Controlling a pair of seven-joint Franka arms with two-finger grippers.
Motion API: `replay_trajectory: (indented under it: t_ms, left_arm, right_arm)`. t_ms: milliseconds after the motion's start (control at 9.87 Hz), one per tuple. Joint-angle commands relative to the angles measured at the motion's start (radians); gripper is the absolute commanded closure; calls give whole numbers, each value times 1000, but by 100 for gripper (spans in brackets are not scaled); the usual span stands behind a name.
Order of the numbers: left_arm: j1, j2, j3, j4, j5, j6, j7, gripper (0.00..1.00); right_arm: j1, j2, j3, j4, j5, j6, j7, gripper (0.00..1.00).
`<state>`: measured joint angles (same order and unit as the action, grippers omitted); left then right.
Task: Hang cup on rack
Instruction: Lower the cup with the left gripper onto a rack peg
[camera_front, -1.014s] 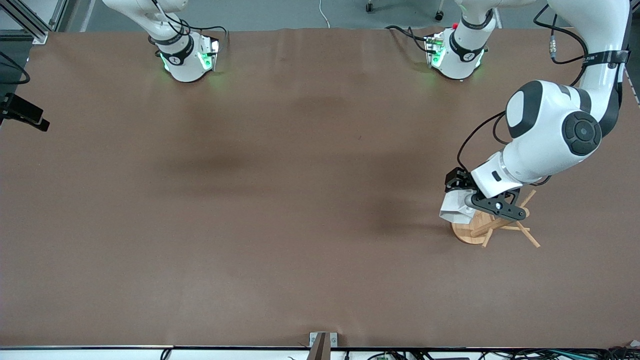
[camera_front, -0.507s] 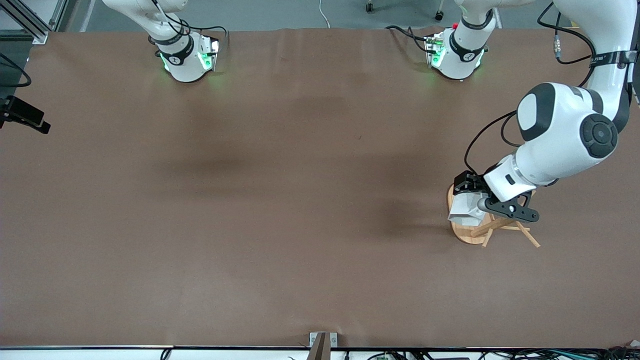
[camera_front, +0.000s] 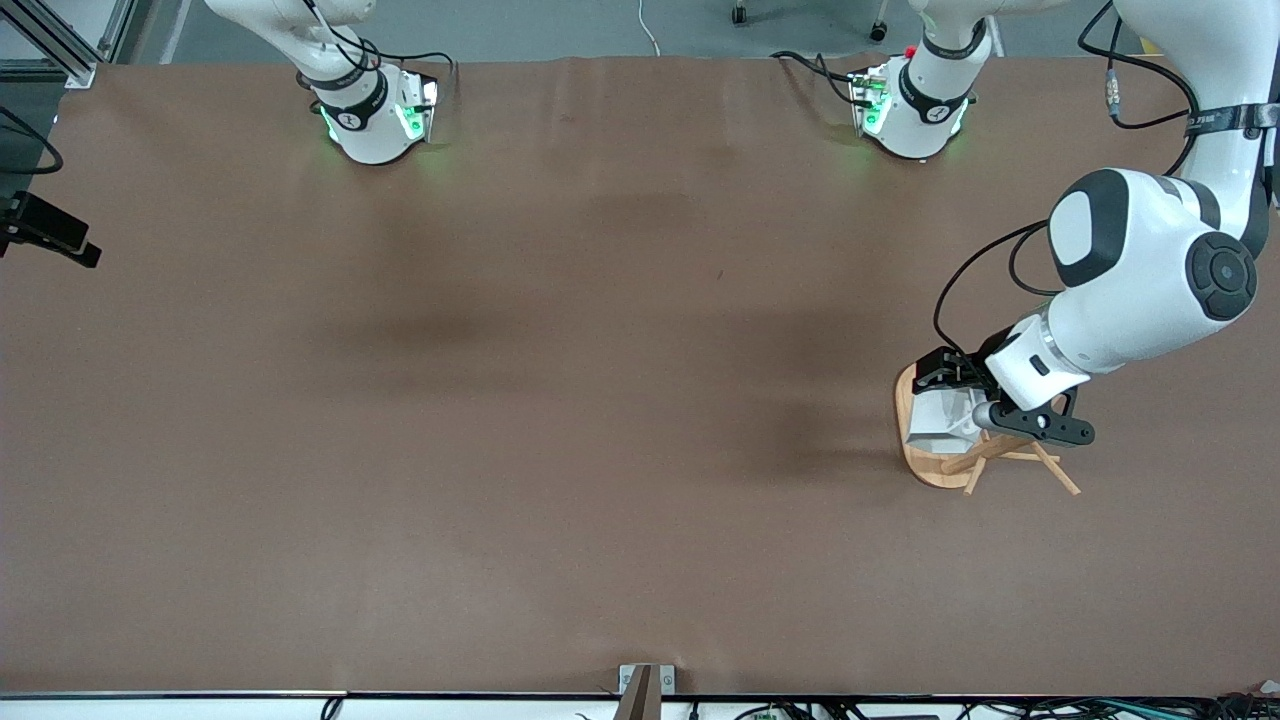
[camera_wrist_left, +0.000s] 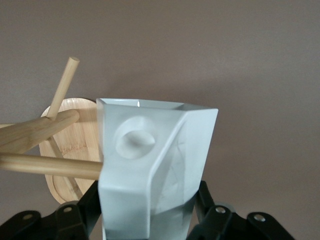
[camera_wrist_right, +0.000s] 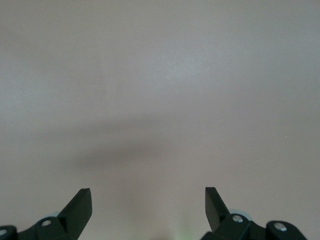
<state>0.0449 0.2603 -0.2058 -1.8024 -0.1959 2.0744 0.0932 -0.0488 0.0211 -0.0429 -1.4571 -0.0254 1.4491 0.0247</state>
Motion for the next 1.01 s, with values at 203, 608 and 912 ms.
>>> replay_trajectory:
  t_ms: [203, 608, 912]
  left_arm:
    - [10, 33, 12, -14, -13, 16, -18, 98]
    - [12, 40, 26, -12, -17, 16, -20, 97]
    - [12, 46, 26, -9, -23, 16, -15, 1]
  right_arm:
    - [-8, -6, 9, -8, -2, 1, 6, 0]
    - [-13, -6, 9, -9, -2, 5, 6, 0]
    - [-13, -4, 9, -9, -2, 5, 6, 0]
